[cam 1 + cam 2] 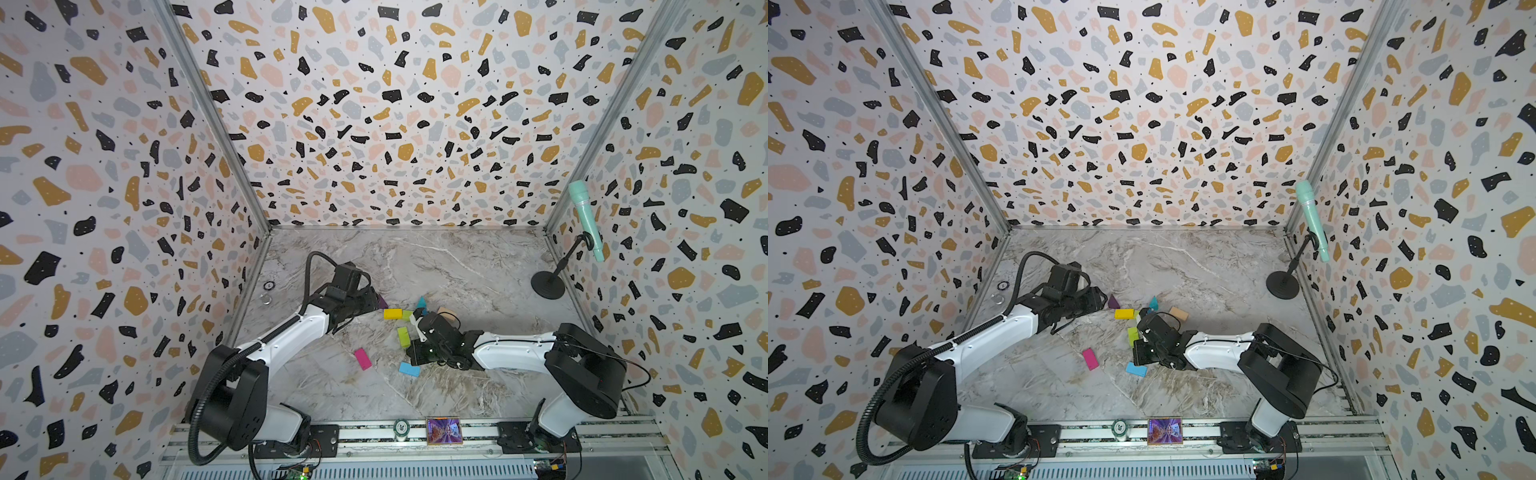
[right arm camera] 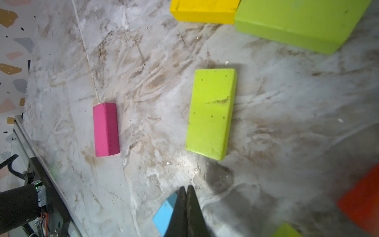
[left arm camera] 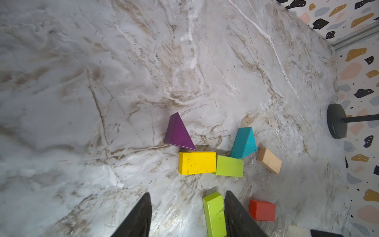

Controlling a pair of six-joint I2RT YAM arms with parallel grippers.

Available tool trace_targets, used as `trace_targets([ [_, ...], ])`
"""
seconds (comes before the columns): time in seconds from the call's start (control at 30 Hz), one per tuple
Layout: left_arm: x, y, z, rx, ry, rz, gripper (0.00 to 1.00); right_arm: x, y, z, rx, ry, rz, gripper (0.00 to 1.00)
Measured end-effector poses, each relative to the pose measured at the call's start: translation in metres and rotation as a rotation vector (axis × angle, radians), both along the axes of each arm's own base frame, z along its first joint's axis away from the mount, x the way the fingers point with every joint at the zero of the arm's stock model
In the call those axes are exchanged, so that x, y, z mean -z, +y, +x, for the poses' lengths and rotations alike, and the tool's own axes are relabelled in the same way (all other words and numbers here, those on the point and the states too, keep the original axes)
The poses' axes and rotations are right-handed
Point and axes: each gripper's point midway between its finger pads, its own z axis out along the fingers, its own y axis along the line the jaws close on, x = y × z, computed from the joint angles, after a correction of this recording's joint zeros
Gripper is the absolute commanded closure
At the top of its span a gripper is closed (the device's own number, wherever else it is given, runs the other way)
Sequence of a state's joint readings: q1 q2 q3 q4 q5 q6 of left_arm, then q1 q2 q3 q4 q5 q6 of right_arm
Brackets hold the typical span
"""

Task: Assemble a carrot with building blocks
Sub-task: Assemble the building block at the center of the board.

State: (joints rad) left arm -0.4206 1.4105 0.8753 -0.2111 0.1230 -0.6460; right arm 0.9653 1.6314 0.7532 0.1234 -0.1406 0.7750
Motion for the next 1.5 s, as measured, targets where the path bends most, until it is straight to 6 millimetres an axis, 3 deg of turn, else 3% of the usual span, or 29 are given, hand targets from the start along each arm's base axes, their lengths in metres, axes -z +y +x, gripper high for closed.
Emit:
trace_targets([
  [0.17,0.011,-0.002,-0.005,0.015,0.019,-0.011,0.43,0.016,0.0,0.006,0.039,0.037,-0.027,1.0],
  [0.4,0.016,-0.005,-0.006,0.026,0.033,-0.016,0.43,0.015,0.006,0.027,0.082,0.03,-0.022,1.0],
  [0.6,0.022,-0.006,-0.006,0.032,0.048,-0.012,0.43,0.016,0.0,0.044,0.123,0.023,-0.047,1.0],
  [0.93,0.031,-0.007,-0.006,0.038,0.071,-0.006,0.43,0.016,-0.008,0.052,0.151,0.014,-0.077,0.99],
  [1.5,0.03,-0.008,-0.004,0.039,0.061,-0.013,0.44,0.015,-0.009,0.068,0.186,-0.006,-0.11,0.98],
])
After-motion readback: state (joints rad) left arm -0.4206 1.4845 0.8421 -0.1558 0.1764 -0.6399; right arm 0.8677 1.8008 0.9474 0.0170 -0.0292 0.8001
